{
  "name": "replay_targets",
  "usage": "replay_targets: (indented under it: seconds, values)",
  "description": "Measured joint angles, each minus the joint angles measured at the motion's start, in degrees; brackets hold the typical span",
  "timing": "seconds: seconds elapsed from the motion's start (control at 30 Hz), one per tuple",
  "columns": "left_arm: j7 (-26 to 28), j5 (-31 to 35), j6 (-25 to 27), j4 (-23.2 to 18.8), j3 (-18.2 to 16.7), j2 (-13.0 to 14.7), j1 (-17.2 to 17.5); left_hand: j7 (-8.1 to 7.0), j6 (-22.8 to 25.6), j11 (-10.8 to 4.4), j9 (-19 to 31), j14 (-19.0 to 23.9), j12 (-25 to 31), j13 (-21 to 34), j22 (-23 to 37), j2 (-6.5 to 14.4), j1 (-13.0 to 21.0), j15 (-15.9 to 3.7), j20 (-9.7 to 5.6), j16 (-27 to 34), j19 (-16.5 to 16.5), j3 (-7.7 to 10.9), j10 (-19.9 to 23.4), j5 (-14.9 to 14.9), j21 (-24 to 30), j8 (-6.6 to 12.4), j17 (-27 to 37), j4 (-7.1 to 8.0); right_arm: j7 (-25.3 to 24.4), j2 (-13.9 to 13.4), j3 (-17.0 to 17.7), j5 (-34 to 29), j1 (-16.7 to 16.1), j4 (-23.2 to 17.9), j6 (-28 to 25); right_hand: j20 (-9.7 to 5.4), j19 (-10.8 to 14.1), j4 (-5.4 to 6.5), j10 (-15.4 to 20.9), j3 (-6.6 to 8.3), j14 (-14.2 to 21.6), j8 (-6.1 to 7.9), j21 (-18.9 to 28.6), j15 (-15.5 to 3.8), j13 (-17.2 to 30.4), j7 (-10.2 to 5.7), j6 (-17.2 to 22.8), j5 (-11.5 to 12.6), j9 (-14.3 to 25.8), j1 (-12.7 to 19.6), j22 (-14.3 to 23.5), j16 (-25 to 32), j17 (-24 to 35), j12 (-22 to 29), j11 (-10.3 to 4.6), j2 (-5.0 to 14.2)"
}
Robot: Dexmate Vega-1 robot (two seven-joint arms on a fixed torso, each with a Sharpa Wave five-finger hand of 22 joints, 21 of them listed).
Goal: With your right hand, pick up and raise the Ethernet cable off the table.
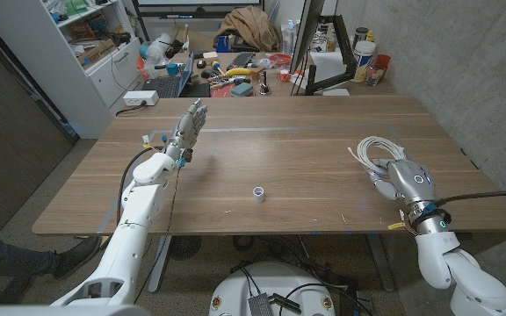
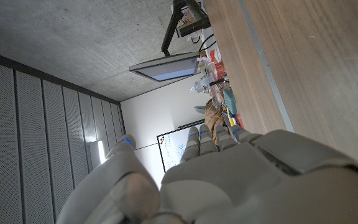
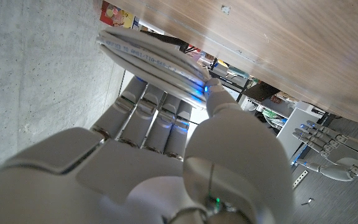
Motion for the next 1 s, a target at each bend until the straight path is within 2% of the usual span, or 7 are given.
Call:
replay_targets:
  seconds: [1.0]
  values:
    - [0.10,0.33,-0.46,-0.37,0.55,-0.30,-0.50,0.21,0.21,0.00,0.00,0.00,0.00,0.00,0.00,0.23,0.23,0.00,0.00,0.00,0.00,-0.23,0.00,0.00,0.00,0.00,0.00,-0.24,0.02,1.83,4.80,-2.00,-1.22,-3.22,2.53,0.00,0.00,0.01,0.52,-0.47,1.04,0.06,0.89,-0.60,0.00,-0.21,0.22,-0.07,0.05,-0.10,-0.02,0.05,0.00,-0.43,-0.30,0.10]
